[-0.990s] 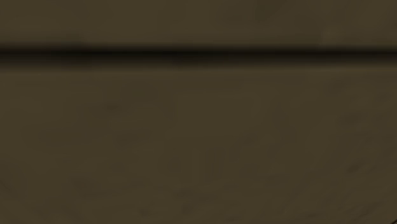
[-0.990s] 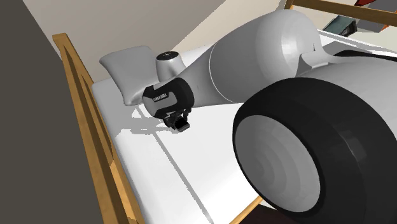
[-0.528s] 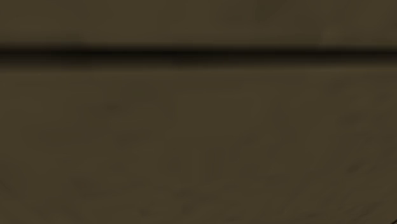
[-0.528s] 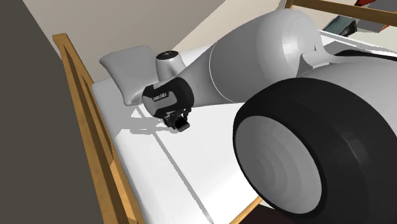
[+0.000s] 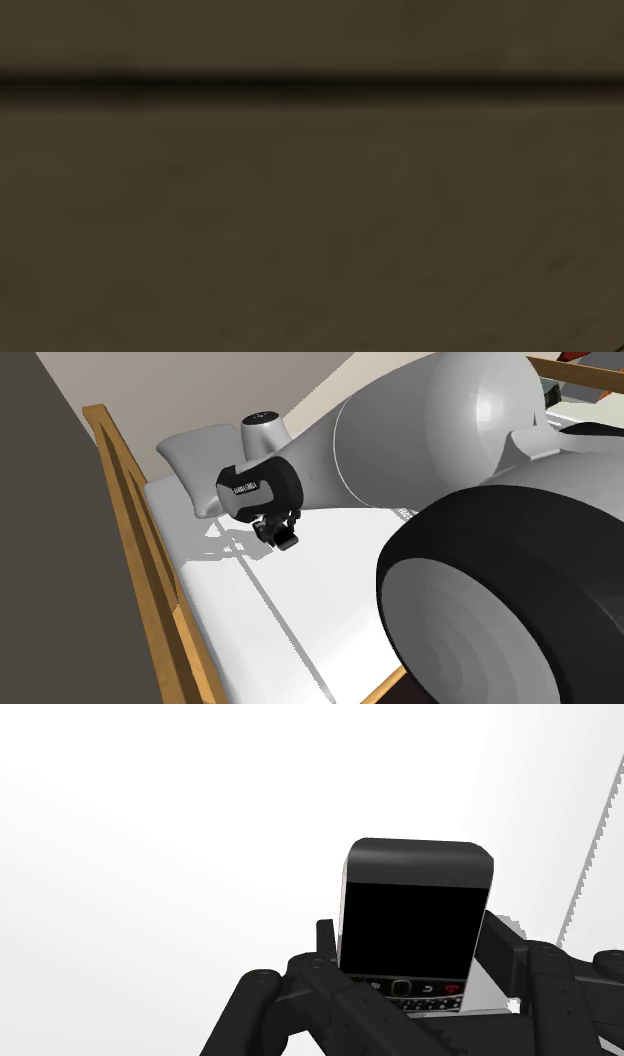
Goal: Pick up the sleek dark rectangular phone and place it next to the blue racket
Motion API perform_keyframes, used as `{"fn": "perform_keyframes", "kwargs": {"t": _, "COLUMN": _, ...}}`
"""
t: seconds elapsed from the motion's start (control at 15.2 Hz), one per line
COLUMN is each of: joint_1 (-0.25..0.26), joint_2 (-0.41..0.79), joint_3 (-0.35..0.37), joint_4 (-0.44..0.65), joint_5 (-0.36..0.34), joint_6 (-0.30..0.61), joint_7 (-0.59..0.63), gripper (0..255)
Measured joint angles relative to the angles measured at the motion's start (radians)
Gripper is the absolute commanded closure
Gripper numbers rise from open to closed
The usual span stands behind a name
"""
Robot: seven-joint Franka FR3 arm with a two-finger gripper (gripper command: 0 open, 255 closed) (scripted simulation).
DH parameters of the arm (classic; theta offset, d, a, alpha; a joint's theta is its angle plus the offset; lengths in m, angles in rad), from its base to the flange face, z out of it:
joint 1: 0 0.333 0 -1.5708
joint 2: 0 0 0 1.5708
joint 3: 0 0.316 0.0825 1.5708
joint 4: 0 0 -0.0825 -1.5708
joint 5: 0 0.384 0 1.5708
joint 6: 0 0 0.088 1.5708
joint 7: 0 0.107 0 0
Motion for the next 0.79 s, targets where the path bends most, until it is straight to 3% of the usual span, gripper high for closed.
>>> {"fn": "perform_keyframes", "kwargs": {"t": 0.79, "joint_1": -0.008, "joint_2": -0.065, "joint_3": 0.009, "joint_4": 0.087, "joint_5": 0.046, "joint_6": -0.143, "joint_7": -0.037, "gripper": 255}}
